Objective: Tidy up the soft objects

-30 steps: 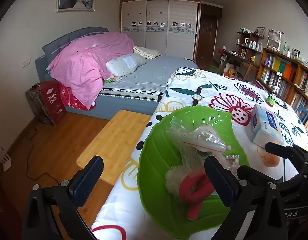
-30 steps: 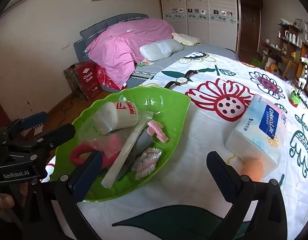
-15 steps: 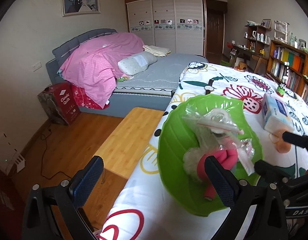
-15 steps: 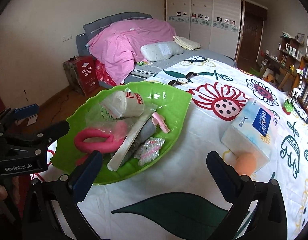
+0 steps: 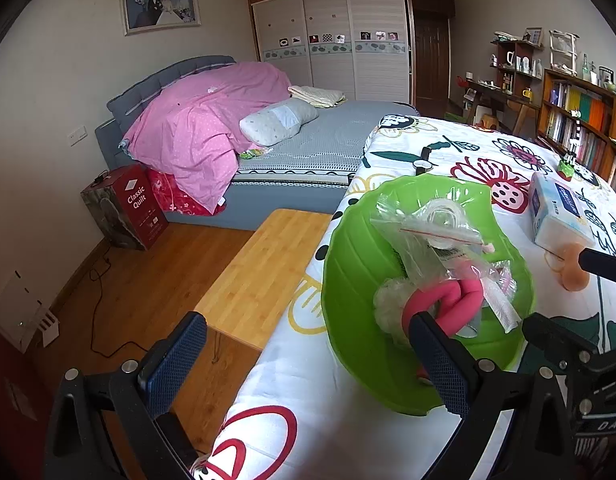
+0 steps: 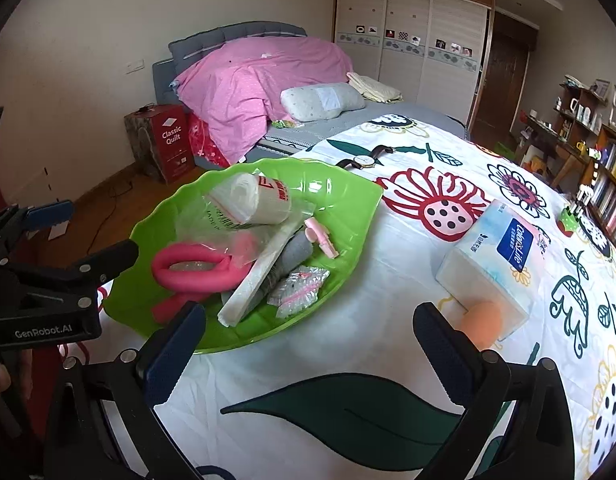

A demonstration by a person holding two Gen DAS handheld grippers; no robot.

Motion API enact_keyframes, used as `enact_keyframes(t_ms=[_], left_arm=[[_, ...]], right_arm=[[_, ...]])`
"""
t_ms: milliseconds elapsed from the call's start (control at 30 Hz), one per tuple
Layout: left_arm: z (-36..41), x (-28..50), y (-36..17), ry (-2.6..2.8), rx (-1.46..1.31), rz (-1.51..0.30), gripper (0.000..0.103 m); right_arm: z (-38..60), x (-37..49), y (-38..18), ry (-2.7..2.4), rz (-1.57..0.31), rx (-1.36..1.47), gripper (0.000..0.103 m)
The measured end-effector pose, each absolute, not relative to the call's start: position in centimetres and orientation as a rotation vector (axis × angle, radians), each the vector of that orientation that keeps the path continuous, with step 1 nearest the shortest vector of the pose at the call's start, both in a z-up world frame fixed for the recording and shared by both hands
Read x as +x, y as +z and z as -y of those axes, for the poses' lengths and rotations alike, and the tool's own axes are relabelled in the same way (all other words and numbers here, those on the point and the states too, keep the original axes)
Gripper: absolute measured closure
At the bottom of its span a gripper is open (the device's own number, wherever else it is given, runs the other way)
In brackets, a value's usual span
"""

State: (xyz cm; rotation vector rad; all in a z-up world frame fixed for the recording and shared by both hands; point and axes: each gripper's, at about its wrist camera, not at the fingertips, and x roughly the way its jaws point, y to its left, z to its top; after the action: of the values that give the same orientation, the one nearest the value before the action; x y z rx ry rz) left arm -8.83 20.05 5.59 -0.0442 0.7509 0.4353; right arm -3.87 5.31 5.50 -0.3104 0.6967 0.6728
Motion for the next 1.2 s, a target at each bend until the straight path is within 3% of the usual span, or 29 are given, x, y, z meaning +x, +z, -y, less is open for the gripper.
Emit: enact_keyframes(t_ms=[1200], left_arm=[[-21.2,-9.5,5.4,0.439,-0.069,-0.756,0.0]], right_arm=[[-5.8,-4.9,5.6,0.646,-0.618,-0.332,0.0]])
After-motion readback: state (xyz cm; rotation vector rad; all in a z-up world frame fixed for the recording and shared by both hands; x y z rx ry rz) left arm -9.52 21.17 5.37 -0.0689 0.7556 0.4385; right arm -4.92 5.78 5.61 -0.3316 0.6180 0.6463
